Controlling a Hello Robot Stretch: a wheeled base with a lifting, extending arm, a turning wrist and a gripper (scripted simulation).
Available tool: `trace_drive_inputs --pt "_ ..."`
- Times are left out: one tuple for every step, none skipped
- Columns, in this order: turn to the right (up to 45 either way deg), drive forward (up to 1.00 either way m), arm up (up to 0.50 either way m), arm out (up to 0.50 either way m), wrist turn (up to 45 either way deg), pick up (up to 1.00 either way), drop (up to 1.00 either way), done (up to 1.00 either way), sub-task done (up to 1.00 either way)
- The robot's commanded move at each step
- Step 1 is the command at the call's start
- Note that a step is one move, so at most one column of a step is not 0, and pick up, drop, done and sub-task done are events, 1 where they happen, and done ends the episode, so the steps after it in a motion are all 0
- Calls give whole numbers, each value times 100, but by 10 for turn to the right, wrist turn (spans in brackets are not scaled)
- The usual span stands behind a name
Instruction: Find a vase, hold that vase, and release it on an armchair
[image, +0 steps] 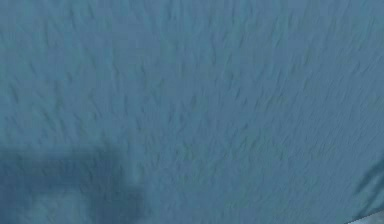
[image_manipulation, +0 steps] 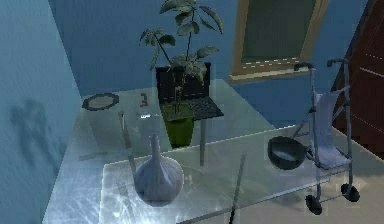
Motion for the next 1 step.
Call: trace_drive_inputs --pt "0 0 38 0 0 0 0 0 0"
